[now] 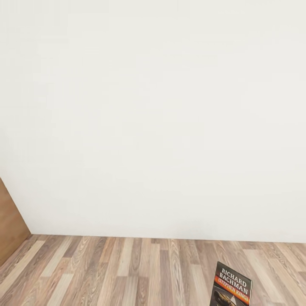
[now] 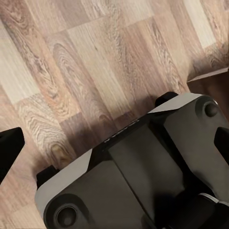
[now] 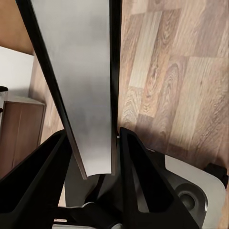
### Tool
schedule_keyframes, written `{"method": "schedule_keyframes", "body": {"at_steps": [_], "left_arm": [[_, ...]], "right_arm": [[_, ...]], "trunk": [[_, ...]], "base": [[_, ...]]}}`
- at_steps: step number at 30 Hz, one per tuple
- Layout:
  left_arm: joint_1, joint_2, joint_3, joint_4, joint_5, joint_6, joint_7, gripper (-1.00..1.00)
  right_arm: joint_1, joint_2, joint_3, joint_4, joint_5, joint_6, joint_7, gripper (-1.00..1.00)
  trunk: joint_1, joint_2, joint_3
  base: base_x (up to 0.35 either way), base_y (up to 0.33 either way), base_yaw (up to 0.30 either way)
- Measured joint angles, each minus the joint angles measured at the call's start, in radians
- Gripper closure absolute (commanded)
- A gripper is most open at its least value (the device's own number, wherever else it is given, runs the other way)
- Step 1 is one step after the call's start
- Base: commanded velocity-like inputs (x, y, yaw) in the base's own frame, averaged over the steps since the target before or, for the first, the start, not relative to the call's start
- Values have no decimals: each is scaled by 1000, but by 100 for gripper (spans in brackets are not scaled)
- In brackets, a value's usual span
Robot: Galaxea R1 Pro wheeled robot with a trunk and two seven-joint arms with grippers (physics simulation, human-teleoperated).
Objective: In the bedroom, move the book from the bed onto either nightstand, and place the two sandals side by side next to the bed.
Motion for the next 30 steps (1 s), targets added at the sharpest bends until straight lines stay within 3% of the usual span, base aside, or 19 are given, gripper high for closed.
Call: {"method": "schedule_keyframes", "body": {"at_steps": [25, 30], "left_arm": [[0, 0, 0, 0, 0, 0, 0, -100], [0, 0, 0, 0, 0, 0, 0, -100]], "right_arm": [[0, 0, 1, 1, 0, 0, 0, 100], [0, 0, -2, 1, -1, 0, 0, 100]], "trunk": [[0, 0, 0], [0, 0, 0]], "base": [[320, 0, 0], [158, 0, 0]]}}
